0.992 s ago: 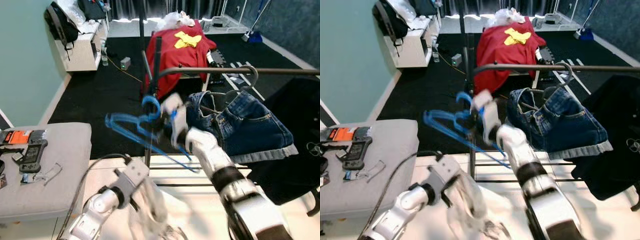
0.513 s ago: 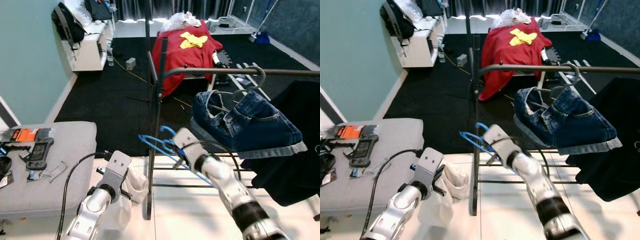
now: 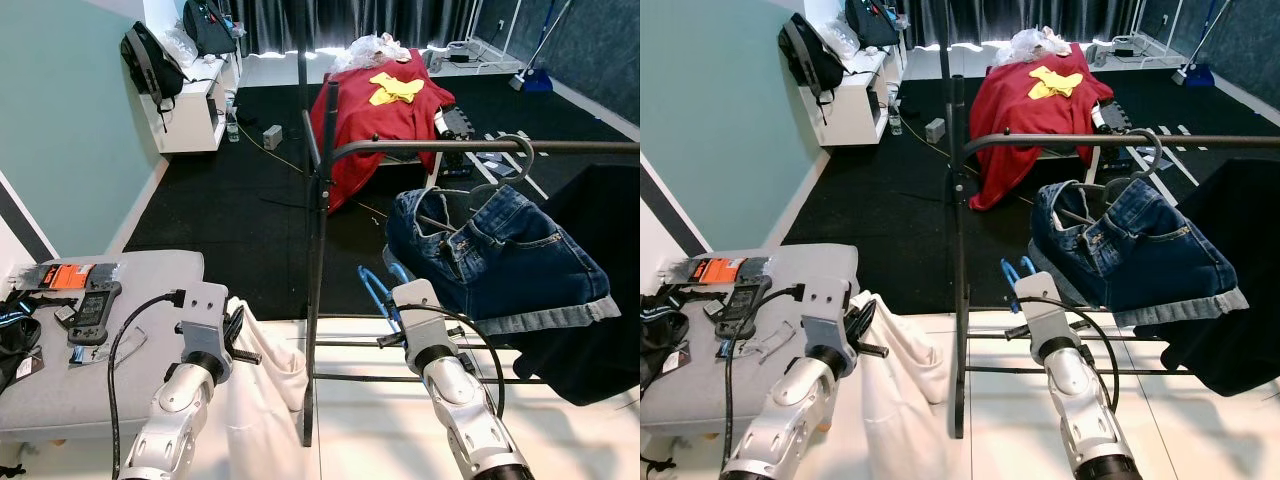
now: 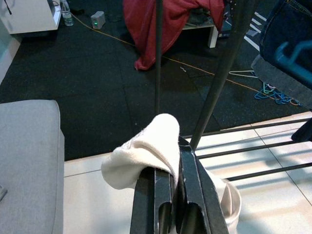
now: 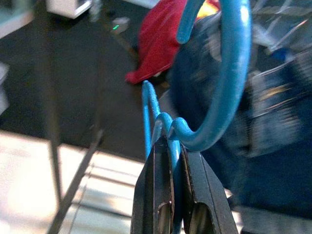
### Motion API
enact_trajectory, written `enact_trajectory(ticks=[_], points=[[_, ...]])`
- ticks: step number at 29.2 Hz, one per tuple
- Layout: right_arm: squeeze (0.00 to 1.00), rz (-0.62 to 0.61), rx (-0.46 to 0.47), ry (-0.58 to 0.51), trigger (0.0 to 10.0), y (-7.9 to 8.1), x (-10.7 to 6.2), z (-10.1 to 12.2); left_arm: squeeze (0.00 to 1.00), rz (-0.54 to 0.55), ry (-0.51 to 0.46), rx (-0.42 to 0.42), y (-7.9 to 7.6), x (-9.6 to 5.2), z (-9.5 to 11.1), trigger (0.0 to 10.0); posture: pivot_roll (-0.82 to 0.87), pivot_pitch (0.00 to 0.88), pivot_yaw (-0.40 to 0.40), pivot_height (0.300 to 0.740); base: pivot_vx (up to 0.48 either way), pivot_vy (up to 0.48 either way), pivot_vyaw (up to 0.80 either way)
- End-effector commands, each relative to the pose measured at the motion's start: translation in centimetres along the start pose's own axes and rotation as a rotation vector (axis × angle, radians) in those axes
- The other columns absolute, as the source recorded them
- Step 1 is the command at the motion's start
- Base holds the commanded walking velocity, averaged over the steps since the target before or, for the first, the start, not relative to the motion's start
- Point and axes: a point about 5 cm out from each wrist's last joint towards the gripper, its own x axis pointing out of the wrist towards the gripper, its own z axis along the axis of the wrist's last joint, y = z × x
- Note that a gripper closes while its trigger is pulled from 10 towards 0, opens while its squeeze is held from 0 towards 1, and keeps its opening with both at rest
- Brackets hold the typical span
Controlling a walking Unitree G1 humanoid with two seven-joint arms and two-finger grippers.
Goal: Hang hanger
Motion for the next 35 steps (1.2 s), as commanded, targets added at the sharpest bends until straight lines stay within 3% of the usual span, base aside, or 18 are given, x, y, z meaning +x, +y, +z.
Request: enact_trajectory(ticks=[1,2,4,5,9,12,13,14,16,18,25,30,35], points=[[0.0,-0.056,-0.006,-0.054,0.0,-0.7,0.3,1.3,0.0,0.009,-0.045,-0.006,0.1,0.3,0.9,9.6,-0.08,0.034,0.025,0.74,0.0,0.0,0.0],[0.0,-0.123,-0.013,-0.088,0.0,-1.8,0.7,2.3,0.0,0.01,-0.064,-0.029,0.0,0.4,1.3,10.0,-0.07,0.035,0.025,0.74,0.0,0.0,0.0],[0.0,-0.123,-0.013,-0.088,0.0,-1.8,0.7,2.3,0.0,0.01,-0.064,-0.029,0.0,0.4,1.3,10.0,-0.07,0.035,0.025,0.74,0.0,0.0,0.0],[0.0,-0.121,0.007,-0.124,0.0,-3.0,1.8,3.4,0.0,-0.004,-0.101,-0.057,-0.3,0.5,2.0,10.0,-0.08,0.04,0.027,0.74,0.0,0.0,0.0],[0.0,-0.105,0.01,-0.155,0.0,-3.9,2.8,4.6,0.0,-0.03,-0.133,-0.092,-0.7,0.5,2.7,10.0,-0.08,0.045,0.025,0.74,0.0,0.0,0.0],[0.0,-0.054,0.03,-0.251,0.0,-5.9,4.9,8.2,0.0,-0.085,-0.225,-0.061,-1.5,0.4,4.5,10.0,-0.07,0.062,0.015,0.74,0.0,0.0,0.0],[0.0,-0.054,0.03,-0.251,0.0,-5.9,4.9,8.2,0.0,-0.085,-0.225,-0.061,-1.5,0.4,4.5,10.0,-0.07,0.062,0.015,0.74,0.0,0.0,0.0],[0.0,-0.029,0.039,-0.282,0.0,-6.5,5.5,9.6,0.0,-0.092,-0.256,-0.041,-1.7,0.3,5.1,10.0,-0.06,0.07,0.012,0.74,0.0,0.0,0.0],[0.0,-0.029,0.039,-0.282,0.0,-6.5,5.5,9.6,0.0,-0.092,-0.256,-0.041,-1.7,0.3,5.1,10.0,-0.06,0.07,0.012,0.74,0.0,0.0,0.0],[0.0,0.039,0.055,-0.291,0.0,-7.0,6.5,11.4,0.0,-0.136,-0.281,0.025,-2.1,-0.2,5.9,10.0,-0.05,0.091,0.01,0.74,0.0,0.0,0.0],[0.0,0.096,0.088,-0.254,0.0,-7.0,7.5,12.1,0.0,-0.259,-0.337,0.126,-3.3,-0.9,7.6,10.0,-0.02,0.121,0.004,0.74,0.0,0.0,0.0],[0.0,0.098,0.128,-0.186,0.0,-7.5,9.1,12.1,0.0,-0.241,-0.4,0.107,-2.6,-1.6,9.3,10.0,0.02,0.167,0.005,0.74,0.0,0.0,0.0],[0.0,0.092,0.127,-0.18,0.0,-7.7,9.4,12.2,0.0,-0.228,-0.407,0.098,-2.2,-1.9,9.5,10.0,0.03,0.18,0.001,0.74,0.0,0.0,0.0]])
